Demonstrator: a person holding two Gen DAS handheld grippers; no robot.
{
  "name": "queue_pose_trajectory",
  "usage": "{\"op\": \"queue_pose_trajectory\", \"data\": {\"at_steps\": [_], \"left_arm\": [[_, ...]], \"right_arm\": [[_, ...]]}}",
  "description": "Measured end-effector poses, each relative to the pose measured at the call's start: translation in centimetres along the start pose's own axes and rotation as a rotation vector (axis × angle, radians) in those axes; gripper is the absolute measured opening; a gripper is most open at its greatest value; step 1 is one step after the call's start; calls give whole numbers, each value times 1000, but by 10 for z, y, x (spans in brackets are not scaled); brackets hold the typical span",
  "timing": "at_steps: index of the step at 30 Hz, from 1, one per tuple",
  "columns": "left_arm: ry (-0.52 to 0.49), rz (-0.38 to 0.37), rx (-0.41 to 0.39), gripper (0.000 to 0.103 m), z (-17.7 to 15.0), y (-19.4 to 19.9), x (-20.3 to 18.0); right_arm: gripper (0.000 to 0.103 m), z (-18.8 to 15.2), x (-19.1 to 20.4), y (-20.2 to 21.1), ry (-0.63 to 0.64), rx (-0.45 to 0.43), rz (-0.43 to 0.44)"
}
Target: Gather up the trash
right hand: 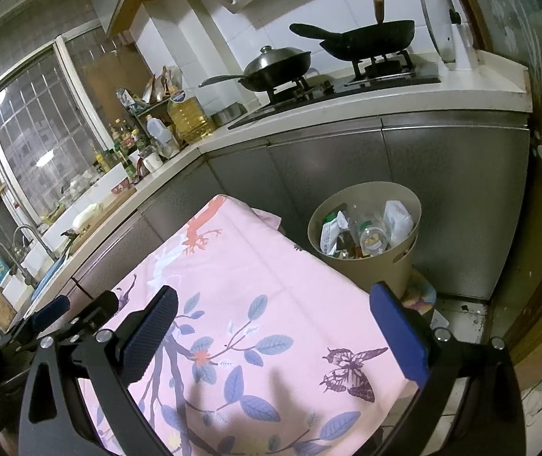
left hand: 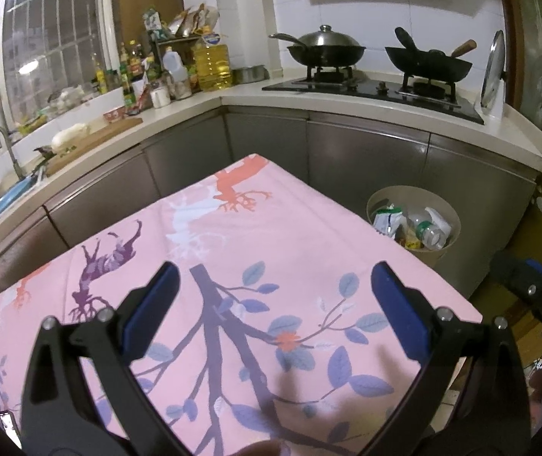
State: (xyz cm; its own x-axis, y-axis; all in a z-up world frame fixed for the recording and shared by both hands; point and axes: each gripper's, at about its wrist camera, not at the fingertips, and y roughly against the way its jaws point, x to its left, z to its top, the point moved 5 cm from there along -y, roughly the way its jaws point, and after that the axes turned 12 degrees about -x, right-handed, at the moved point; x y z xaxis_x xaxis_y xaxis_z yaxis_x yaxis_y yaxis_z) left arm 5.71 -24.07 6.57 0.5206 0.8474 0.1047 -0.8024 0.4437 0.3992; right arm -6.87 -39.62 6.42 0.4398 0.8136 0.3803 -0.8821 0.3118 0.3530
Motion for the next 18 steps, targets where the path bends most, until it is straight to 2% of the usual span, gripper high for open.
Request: {"op": "queue_pose_trajectory", "data": {"at_steps": [18], "left_arm": [[-3,6,0,97,-2,-2,3]], "right_arm": [[97,2,3,-3,6,2,6]]}}
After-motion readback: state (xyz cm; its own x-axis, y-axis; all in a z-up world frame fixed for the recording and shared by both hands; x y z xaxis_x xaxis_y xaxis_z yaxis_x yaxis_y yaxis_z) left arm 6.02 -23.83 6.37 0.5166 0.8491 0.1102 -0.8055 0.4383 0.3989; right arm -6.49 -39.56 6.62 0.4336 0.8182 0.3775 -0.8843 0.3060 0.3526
